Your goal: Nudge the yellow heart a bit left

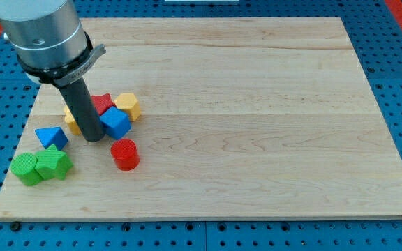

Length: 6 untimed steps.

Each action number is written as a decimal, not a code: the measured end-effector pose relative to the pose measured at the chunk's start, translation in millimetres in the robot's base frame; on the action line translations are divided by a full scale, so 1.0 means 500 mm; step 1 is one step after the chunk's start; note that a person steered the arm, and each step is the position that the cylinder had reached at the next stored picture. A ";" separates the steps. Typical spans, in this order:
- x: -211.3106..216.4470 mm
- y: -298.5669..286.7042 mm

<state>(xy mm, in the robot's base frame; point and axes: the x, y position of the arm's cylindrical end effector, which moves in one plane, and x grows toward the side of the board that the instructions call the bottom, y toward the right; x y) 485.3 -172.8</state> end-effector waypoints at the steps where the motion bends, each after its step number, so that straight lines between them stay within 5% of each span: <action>1: -0.006 0.040; 2: -0.006 0.213; 6: 0.044 0.242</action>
<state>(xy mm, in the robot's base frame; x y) 507.0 -51.6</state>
